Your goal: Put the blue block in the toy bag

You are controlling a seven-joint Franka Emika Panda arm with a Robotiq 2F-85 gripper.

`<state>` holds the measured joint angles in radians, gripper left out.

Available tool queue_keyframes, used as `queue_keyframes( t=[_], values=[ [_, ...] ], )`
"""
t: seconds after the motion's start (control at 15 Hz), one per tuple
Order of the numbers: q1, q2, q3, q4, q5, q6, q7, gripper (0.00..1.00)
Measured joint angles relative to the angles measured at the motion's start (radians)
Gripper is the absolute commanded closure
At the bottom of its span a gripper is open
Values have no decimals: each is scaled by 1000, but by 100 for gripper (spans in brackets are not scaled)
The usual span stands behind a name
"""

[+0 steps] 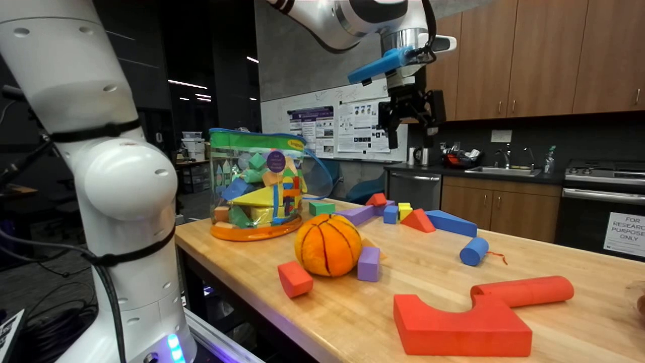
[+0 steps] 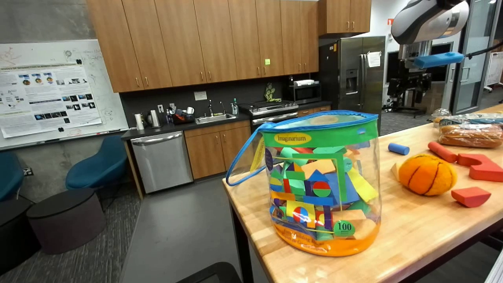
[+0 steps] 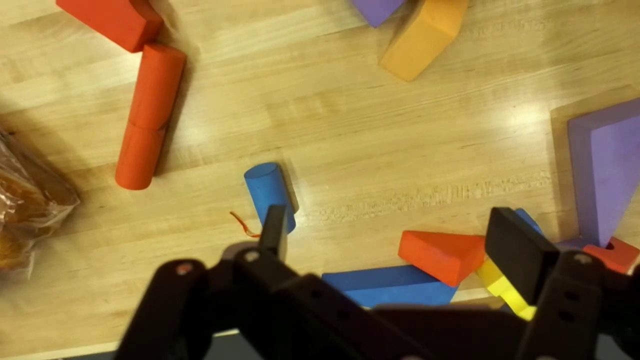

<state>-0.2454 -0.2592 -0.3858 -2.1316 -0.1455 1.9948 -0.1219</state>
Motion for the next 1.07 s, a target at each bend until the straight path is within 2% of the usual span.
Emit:
queue_keyframes(
  t=[0.73,1.07],
  values=[
    [-111,263,-47,134,164,13,-12,0],
    [-150,350,-47,172,199,168,-91,0]
  ],
)
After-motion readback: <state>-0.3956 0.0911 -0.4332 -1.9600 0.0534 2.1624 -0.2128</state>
